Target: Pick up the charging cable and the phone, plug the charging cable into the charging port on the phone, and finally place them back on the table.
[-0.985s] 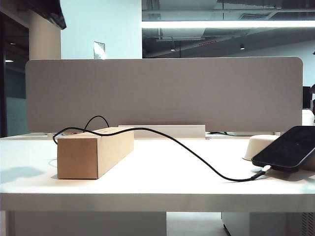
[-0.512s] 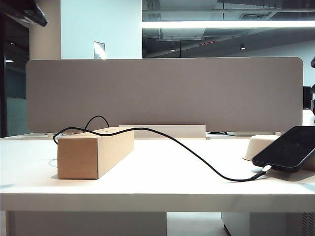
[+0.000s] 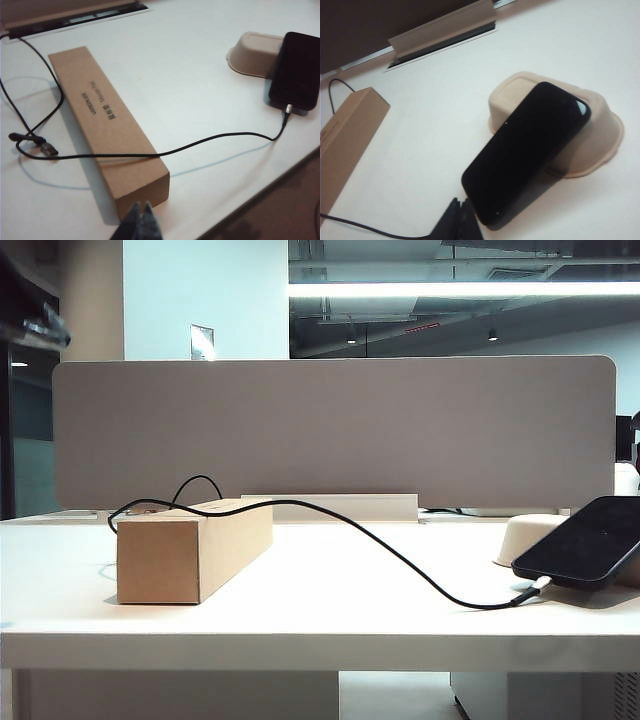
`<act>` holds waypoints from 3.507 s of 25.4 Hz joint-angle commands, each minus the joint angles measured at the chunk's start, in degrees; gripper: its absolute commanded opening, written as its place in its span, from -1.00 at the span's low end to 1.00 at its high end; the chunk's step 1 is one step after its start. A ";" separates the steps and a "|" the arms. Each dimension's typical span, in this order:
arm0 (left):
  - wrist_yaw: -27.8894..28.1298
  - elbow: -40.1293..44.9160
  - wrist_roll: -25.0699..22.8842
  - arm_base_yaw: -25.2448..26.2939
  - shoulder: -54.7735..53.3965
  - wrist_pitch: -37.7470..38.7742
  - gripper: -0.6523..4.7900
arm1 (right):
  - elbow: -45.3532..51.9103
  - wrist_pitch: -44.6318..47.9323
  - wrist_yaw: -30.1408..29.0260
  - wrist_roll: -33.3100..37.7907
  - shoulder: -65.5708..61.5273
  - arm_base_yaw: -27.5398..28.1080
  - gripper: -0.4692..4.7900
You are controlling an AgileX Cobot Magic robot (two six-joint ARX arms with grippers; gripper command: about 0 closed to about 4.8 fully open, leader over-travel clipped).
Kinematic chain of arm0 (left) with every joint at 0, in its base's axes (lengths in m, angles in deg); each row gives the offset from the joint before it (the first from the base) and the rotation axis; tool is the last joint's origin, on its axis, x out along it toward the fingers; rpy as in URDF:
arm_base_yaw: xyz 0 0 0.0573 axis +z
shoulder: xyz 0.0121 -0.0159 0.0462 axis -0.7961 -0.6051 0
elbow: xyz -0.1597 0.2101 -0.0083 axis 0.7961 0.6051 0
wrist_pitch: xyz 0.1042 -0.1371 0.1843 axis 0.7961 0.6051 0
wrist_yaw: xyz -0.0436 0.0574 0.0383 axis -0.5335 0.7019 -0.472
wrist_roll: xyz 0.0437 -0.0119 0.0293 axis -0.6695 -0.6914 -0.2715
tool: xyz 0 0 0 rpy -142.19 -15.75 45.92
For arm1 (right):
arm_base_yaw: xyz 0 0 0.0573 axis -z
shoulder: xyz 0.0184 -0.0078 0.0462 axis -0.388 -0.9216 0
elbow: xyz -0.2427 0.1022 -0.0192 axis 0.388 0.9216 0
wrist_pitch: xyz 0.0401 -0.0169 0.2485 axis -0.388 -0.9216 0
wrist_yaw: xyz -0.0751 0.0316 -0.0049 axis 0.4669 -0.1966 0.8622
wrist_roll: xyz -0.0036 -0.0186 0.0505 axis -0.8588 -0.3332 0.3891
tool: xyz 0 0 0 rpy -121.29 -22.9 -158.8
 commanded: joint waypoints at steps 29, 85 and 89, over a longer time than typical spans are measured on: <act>10.12 28.57 7.10 -0.07 21.07 -23.26 -0.78 | 12.44 4.76 4.22 -0.22 7.91 0.04 -0.84; 20.20 28.89 0.70 5.03 34.21 -12.70 -0.78 | 12.44 3.98 6.58 -0.22 7.93 0.07 -0.84; 20.24 28.89 0.70 11.50 34.21 -12.70 -0.78 | 12.41 4.31 6.58 -0.20 7.93 0.07 -0.84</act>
